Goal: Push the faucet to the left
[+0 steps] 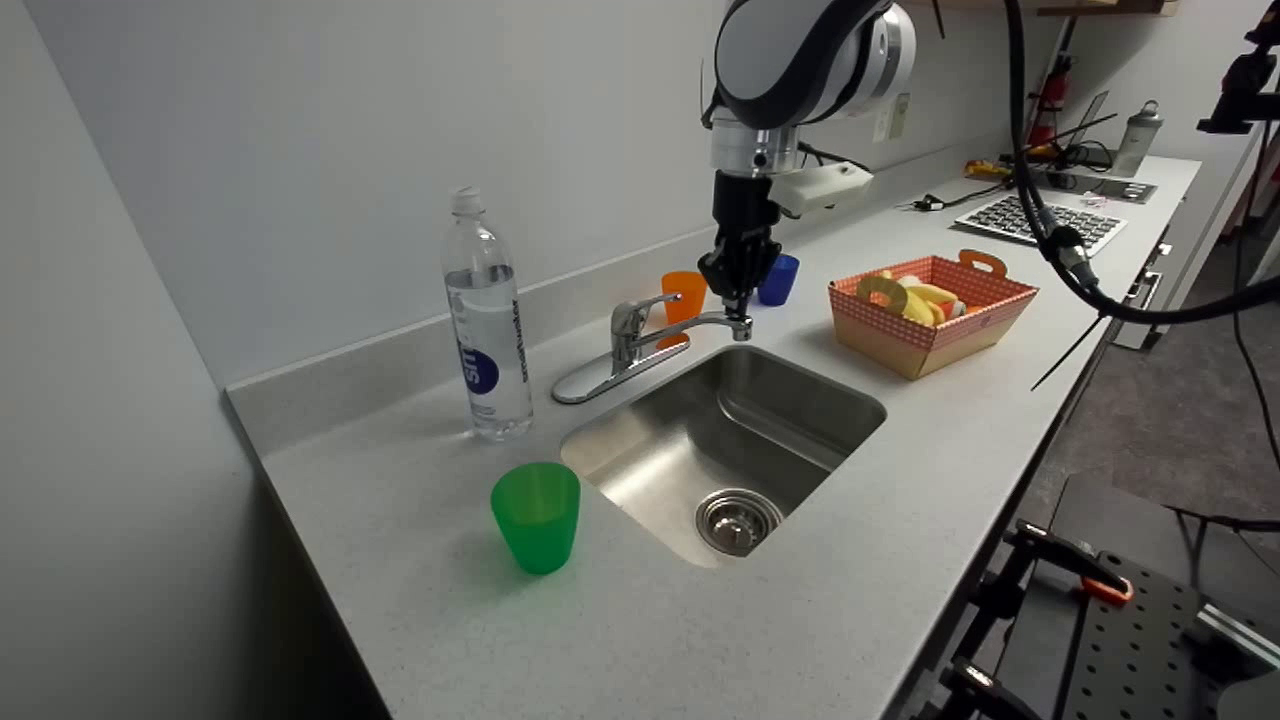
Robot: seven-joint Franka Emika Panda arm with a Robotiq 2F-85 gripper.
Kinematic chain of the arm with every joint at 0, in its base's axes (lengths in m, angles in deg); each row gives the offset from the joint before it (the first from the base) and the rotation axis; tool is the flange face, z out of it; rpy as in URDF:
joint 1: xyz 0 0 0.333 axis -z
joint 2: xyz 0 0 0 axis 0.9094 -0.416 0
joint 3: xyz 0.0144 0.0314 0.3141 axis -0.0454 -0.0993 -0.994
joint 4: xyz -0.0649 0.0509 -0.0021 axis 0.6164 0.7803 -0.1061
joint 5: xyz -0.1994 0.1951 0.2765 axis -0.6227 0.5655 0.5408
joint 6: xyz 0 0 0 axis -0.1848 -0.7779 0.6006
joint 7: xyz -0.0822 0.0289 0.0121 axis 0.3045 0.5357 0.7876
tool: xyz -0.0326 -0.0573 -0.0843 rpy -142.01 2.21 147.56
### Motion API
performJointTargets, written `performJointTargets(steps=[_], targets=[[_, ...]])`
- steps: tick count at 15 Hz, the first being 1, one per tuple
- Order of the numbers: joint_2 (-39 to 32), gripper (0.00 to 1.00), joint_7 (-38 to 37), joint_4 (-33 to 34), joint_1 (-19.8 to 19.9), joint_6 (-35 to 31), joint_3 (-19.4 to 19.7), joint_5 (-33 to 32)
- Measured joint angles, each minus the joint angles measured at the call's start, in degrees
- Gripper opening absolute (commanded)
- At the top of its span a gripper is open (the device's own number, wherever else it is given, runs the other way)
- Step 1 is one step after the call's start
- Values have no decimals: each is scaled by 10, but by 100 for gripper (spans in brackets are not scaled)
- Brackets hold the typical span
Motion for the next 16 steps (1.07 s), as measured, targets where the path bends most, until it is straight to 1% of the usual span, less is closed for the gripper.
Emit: performJointTargets(steps=[3, 10, 16], targets=[[11, 0, 7, -12, -7, 0, -8, 0], [13, 0, 9, -16, -24, -1, -14, -6], [12, 0, 0, -17, -53, -19, -22, -48]])
